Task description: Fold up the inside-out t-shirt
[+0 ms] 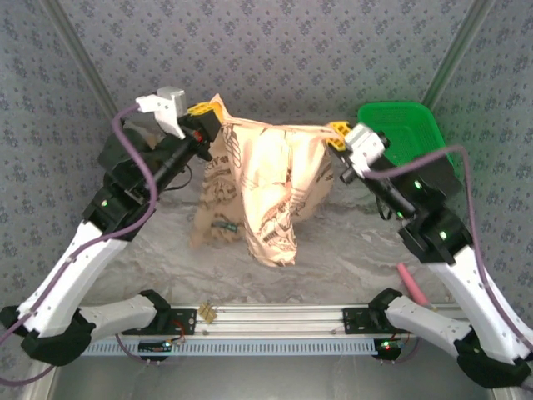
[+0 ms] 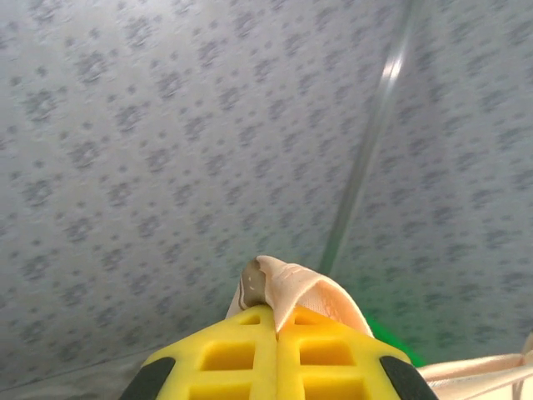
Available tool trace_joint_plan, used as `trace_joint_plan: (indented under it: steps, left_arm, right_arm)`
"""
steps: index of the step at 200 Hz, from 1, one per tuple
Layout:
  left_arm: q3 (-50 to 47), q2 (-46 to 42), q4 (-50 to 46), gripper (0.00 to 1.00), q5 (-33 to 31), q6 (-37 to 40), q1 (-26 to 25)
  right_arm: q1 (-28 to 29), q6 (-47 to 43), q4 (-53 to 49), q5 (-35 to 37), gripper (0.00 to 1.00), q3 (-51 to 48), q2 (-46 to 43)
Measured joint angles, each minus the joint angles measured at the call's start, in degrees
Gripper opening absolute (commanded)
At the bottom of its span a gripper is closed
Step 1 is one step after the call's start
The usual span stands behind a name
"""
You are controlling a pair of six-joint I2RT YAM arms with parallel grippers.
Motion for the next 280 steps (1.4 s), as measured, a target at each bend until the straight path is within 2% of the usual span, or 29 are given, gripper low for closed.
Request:
trace_joint_plan:
  steps: [38,59,94,139,155,172,189,213,221,225,238,246,259,280]
  left_arm:
    - [6.16,10.21,-3.89,0.0,-2.4,-2.4,8.15]
    - [9.42,14.69,-4.57,0.0,-1.88,-4.09,11.5]
    - [17.77,23.02,-5.16,0.0,0.87,-5.6,14.73]
    - [35.15,32.22,-7.98,0.0,5.01,-4.0,15.43]
    - [40.54,33.14,-9.77,0.0,6.78,-4.02,15.72]
    - [40.41,31.21,-9.7,0.0,8.41,-4.26,15.72]
    - [30.82,25.14,-7.85,0.0,10.08,-6.1,15.67]
    - [3.89,11.52,-2.25,0.01,10.34,-12.13,15.32]
    - [-5.49,7.28,-0.74,0.14,10.01,-14.95,15.26]
    - [-10.1,5.35,0.39,0.21,9.66,-16.5,15.23]
    - [-25.59,-1.05,0.98,0.53,8.28,-21.81,15.02]
    - [-33.77,-4.22,0.26,0.65,7.26,-25.2,14.95]
    - [-45.35,-9.07,-2.62,0.73,5.57,-30.99,14.91]
    - [-55.95,-18.08,-11.87,0.74,2.45,-35.95,14.91]
  right_arm:
    - [-7.72,4.87,-0.74,7.39,0.0,9.51,18.27]
    - [-9.7,6.56,0.26,8.37,0.0,12.61,26.32]
    - [-12.57,11.41,1.2,7.82,0.0,24.83,38.21]
    - [-14.05,13.03,8.87,6.38,0.0,28.35,38.45]
    - [-13.35,11.43,13.33,5.95,0.0,25.03,35.04]
    - [-12.11,9.42,17.38,4.68,0.0,17.77,28.96]
    - [-10.56,6.4,20.7,3.23,0.0,7.93,21.29]
    - [-7.17,2.45,23.41,2.32,0.0,-8.87,12.0]
    - [-5.6,1.14,22.86,2.45,0.04,-15.47,9.29]
    - [-4.85,0.66,22.86,2.71,0.1,-18.23,8.31]
    - [-1.46,-1.44,20.28,2.99,0.39,-29.11,4.72]
    - [0.5,-3.1,17.4,2.8,0.54,-34.6,2.73]
    - [4.37,-7.02,13.07,2.95,0.6,-41.77,-0.44]
    - [8.61,-10.43,7.89,2.08,0.6,-45.03,-4.15]
